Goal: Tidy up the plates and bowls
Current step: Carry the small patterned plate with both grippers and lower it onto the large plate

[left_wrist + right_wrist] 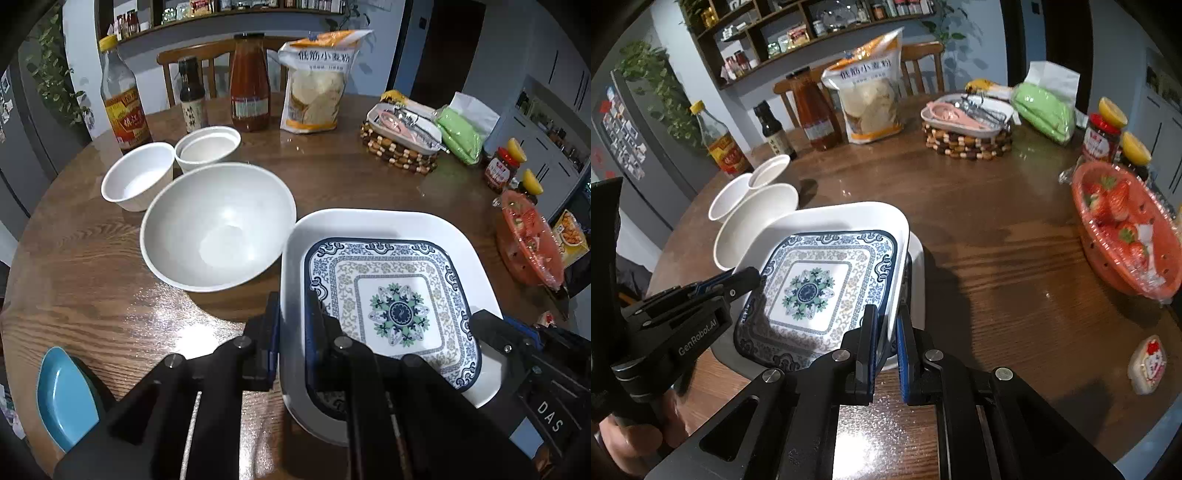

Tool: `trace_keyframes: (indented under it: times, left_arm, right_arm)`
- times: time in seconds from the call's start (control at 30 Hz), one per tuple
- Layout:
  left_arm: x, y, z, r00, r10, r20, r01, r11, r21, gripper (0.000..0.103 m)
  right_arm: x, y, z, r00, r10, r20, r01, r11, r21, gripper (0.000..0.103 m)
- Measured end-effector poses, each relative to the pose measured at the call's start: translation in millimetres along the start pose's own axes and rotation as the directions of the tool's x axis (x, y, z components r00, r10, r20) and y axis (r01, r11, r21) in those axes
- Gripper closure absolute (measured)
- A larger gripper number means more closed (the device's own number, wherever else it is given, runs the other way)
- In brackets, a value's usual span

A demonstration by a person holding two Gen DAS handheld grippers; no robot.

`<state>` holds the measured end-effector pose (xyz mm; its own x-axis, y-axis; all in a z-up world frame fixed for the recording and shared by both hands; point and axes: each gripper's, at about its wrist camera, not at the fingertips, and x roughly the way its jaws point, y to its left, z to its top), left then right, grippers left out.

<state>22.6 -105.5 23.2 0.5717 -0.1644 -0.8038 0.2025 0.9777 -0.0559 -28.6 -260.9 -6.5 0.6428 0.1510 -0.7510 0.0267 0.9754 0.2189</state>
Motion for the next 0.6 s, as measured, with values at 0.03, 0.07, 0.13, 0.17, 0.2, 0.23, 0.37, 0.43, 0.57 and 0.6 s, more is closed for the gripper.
trace_keyframes:
  times: [0.03, 0.07, 0.13, 0.17, 0.2, 0.23, 0.37, 0.43, 0.57, 0.6]
  left_arm:
    - [4.1, -0.1, -0.1, 1.000, 0.003, -0.009, -0.003, 1.000, 0.002, 0.092]
    - [6.9, 0.2, 0.1, 1.000, 0.005, -0.014, -0.005, 1.000, 0.002, 0.092]
    - [12.3, 0.1, 0.2, 1.000, 0.012, -0.025, -0.012, 1.000, 0.006, 0.092]
    - [15.5, -0.4, 0.4, 0.999, 0.017, -0.030, -0.017, 1.000, 0.010, 0.092]
    - [18.3, -0.8, 0.5, 0.999, 0.020, -0.034, -0.020, 1.000, 0.011, 0.092]
    - [20.5, -1.4, 0.2, 0.999, 0.021, -0.036, -0.020, 1.000, 0.014, 0.092]
    - [30.1, -2.1, -0.4, 0.998, 0.021, -0.063, -0.020, 1.000, 0.013, 0.092]
    - [34.8, -2.9, -0.7, 0.997, 0.022, -0.073, -0.021, 1.000, 0.017, 0.091]
    - [44.6, -4.8, 0.1, 0.996, 0.028, -0.089, -0.027, 0.999, 0.022, 0.091]
    - [46.8, -5.1, 0.0, 0.995, 0.030, -0.092, -0.029, 0.999, 0.022, 0.091]
  right_arm:
    - [3.2, -1.3, -0.3, 1.000, 0.003, -0.006, -0.003, 1.000, 0.002, 0.091]
    - [6.9, -2.3, -0.6, 1.000, 0.006, -0.014, -0.006, 1.000, 0.006, 0.092]
    - [12.6, -3.5, -1.5, 1.000, 0.006, -0.026, -0.005, 1.000, 0.009, 0.091]
    - [16.0, -4.7, -1.7, 0.999, 0.006, -0.034, -0.006, 1.000, 0.010, 0.092]
    - [19.1, -5.7, -2.0, 0.999, 0.003, -0.043, -0.003, 1.000, 0.013, 0.092]
    - [21.4, -6.3, -2.5, 0.999, 0.003, -0.049, -0.002, 1.000, 0.013, 0.092]
    - [30.3, -10.0, -4.0, 0.997, -0.001, -0.079, 0.003, 1.000, 0.016, 0.092]
    - [32.8, -11.2, -4.1, 0.996, -0.005, -0.084, 0.007, 1.000, 0.019, 0.092]
    - [41.7, -14.0, -3.2, 0.995, -0.012, -0.097, 0.015, 1.000, 0.028, 0.092]
    - [43.7, -14.3, -2.8, 0.995, -0.016, -0.099, 0.018, 1.000, 0.024, 0.092]
